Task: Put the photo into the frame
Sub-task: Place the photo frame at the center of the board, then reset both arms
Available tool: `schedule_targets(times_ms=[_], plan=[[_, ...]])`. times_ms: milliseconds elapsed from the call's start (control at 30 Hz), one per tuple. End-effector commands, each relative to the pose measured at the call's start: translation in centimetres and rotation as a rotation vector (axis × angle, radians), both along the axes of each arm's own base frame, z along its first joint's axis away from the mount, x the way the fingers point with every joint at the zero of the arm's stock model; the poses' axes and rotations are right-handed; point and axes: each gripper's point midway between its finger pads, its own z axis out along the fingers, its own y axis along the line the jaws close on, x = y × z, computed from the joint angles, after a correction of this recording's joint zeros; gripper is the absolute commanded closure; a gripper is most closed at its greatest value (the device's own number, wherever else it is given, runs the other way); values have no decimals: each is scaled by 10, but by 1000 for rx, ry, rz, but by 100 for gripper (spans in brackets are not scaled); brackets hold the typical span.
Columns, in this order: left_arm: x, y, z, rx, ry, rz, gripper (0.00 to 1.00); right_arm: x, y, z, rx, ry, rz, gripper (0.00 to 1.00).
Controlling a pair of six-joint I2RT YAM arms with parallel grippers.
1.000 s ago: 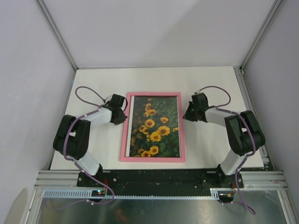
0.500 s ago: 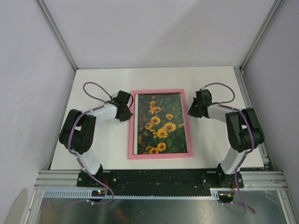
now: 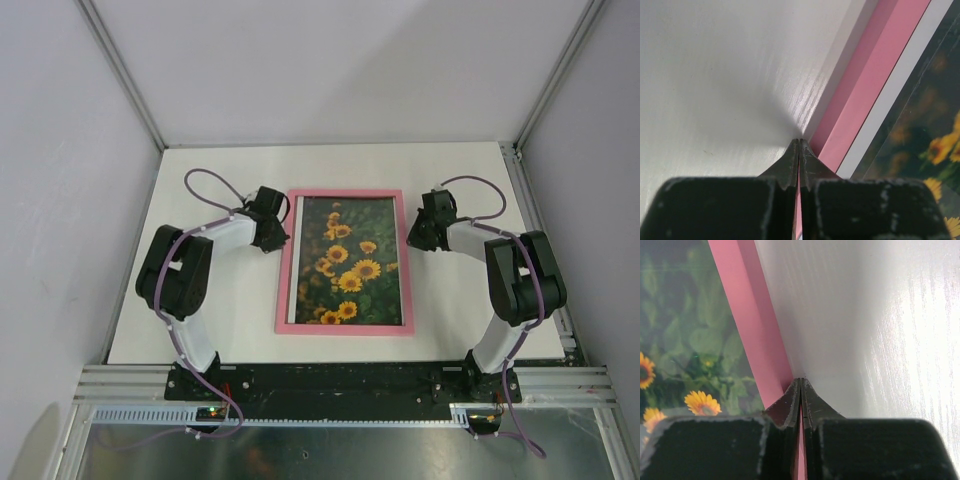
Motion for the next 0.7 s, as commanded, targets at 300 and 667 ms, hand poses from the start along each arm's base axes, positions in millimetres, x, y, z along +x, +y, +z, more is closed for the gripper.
schedule_targets(times_ms=[300,667], plan=[[17,-5,36,17,-98,-79,89,-7,-17,6,-49,82,5,72],[20,11,152,15,-349,-209,42,9,-17,118,-6,-141,24,34]])
